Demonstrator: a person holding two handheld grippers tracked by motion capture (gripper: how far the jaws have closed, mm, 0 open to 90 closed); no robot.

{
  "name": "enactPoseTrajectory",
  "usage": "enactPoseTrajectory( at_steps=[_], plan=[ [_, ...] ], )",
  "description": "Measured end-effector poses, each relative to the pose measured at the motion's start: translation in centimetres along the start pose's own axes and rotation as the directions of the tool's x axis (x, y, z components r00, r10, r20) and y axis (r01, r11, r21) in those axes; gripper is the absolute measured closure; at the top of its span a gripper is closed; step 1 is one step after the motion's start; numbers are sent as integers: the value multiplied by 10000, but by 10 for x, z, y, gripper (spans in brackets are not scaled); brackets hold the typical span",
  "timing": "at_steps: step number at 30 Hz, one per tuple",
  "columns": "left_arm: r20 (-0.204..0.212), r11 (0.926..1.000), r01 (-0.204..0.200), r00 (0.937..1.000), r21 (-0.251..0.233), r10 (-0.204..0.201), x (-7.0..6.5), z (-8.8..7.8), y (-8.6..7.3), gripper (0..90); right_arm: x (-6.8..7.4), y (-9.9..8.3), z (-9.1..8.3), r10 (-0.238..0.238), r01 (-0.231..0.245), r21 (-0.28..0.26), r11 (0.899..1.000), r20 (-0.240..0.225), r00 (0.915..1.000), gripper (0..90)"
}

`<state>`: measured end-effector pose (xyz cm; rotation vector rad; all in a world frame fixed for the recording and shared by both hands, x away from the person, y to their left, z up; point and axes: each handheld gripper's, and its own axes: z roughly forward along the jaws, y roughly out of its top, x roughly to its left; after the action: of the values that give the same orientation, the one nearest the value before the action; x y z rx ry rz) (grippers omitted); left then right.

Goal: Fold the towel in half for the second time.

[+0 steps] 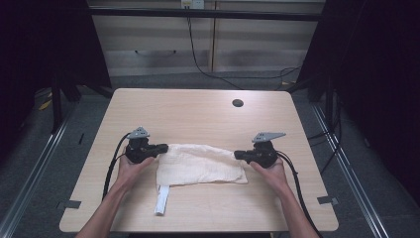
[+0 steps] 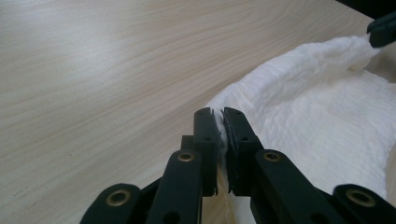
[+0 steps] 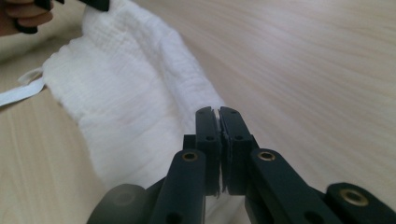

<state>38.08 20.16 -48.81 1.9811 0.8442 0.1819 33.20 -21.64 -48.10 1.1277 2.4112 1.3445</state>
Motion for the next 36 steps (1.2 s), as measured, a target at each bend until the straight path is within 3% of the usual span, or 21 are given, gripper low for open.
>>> enactPoseTrajectory(
  at_steps=[7, 9, 14, 23, 31, 36],
  plan=[
    [-31, 9992, -289, 9996, -264, 288, -9, -10, 0, 844, 21, -10, -7, -340, 343, 104, 9994, -277, 9990, 874],
    [-70, 9981, -543, 9985, -275, 541, -12, -13, 1, 844, 25, -12, -8, -364, 372, 228, 9990, -369, 9987, 874],
    [-17, 9969, -707, 9975, -340, 707, -17, -15, 1, 845, 36, -25, -6, -332, 374, 736, 9966, -581, 9978, 873],
    [122, 9950, -853, 9962, -510, 860, -24, -27, -4, 844, 40, -38, -1, -206, 266, 1222, 9921, -502, 9985, 874],
    [217, 9846, -1630, 9861, -638, 1646, -45, -51, -10, 840, 42, -41, 0, -85, 111, 1089, 9940, -241, 9997, 877],
    [597, 9781, -2034, 9768, -443, 2058, -60, -61, -20, 842, 41, -42, 0, 156, -123, 1043, 9945, -310, 9994, 878]
  ],
)
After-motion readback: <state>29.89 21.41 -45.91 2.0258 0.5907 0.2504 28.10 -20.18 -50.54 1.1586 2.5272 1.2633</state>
